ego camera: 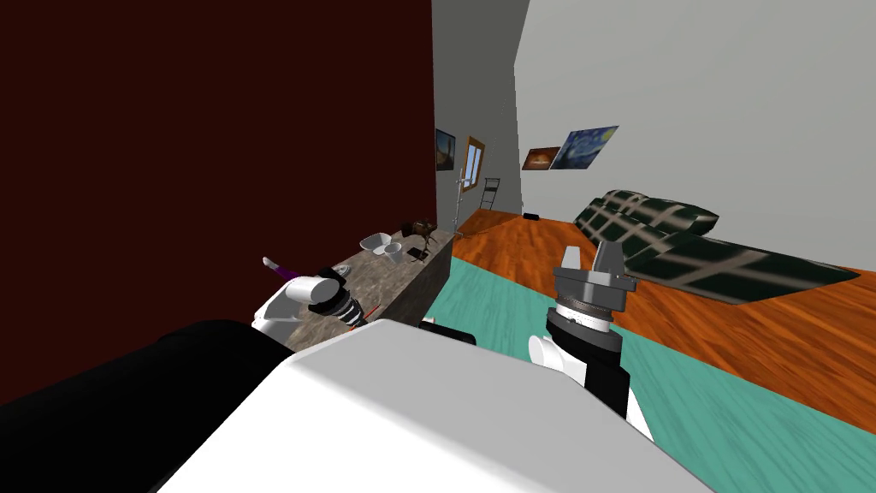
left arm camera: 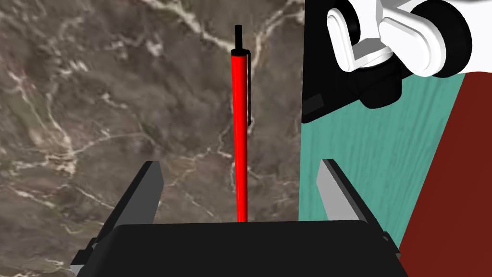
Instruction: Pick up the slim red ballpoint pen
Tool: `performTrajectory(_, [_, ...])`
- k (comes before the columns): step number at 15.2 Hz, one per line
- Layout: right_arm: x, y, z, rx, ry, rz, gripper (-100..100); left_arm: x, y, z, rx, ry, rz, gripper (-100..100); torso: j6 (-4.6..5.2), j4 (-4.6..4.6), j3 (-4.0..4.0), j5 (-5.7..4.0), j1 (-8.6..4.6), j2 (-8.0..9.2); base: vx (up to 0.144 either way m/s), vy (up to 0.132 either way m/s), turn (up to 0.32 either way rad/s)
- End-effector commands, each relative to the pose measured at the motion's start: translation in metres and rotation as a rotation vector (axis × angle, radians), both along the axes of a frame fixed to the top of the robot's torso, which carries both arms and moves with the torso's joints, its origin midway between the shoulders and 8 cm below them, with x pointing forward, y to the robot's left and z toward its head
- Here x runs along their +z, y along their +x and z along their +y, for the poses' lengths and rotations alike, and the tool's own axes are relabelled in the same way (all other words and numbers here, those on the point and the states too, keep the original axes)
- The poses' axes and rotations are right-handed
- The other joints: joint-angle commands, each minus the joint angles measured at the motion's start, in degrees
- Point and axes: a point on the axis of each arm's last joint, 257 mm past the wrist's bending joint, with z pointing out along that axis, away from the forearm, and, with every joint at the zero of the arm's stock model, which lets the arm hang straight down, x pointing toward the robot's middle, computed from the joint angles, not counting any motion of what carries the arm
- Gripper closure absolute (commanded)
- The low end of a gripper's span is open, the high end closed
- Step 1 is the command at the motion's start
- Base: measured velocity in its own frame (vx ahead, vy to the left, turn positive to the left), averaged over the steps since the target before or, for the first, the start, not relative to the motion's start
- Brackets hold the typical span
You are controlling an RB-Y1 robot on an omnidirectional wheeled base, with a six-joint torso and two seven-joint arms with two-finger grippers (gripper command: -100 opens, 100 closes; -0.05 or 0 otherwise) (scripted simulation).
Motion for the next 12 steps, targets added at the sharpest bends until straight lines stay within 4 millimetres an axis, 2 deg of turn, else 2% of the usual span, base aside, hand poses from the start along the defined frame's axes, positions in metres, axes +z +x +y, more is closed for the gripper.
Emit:
performTrajectory(1, [0.0, 0.0, 0.0, 0.0, 0.0, 0.0, 0, -0.007, 0.002, 0.003, 0.002, 0.0, -0.003, -100, 0.0, 0.0, 0.0, 0.0, 0.0, 0.0, -0.012, -0.018, -0.025])
performTrajectory(5, [0.0, 0.0, 0.0, 0.0, 0.0, 0.0, 0, -0.022, 0.003, 0.008, 0.006, 0.002, -0.003, -100, 0.0, 0.02, 0.06, -0.02, -0.1, 0.1, -0.019, -0.028, -0.02])
performTrajectory(6, [0.0, 0.0, 0.0, 0.0, 0.0, 0.0, 0, -0.018, 0.002, 0.007, 0.006, 0.001, -0.002, -100, 0.0, 0.03, 0.07, -0.02, -0.1, 0.11, -0.013, -0.016, -0.005])
performTrajectory(7, [0.0, 0.0, 0.0, 0.0, 0.0, 0.0, 0, -0.019, 0.002, 0.007, 0.005, 0.001, -0.003, 100, -0.01, 0.03, 0.06, -0.03, -0.07, 0.1, -0.004, -0.006, 0.001])
performTrajectory(11, [0.0, 0.0, 0.0, 0.0, 0.0, 0.0, 0, -0.019, 0.003, 0.007, 0.006, 0.001, -0.004, 100, 0.01, 0.01, 0.03, 0.0, 0.0, 0.05, 0.0, 0.0, 0.0])
performTrajectory(12, [0.0, 0.0, 0.0, 0.0, 0.0, 0.0, 0, -0.01, 0.002, 0.004, 0.003, 0.0, -0.003, 100, 0.02, 0.0, 0.02, -0.01, 0.01, 0.04, 0.01, 0.01, 0.023])
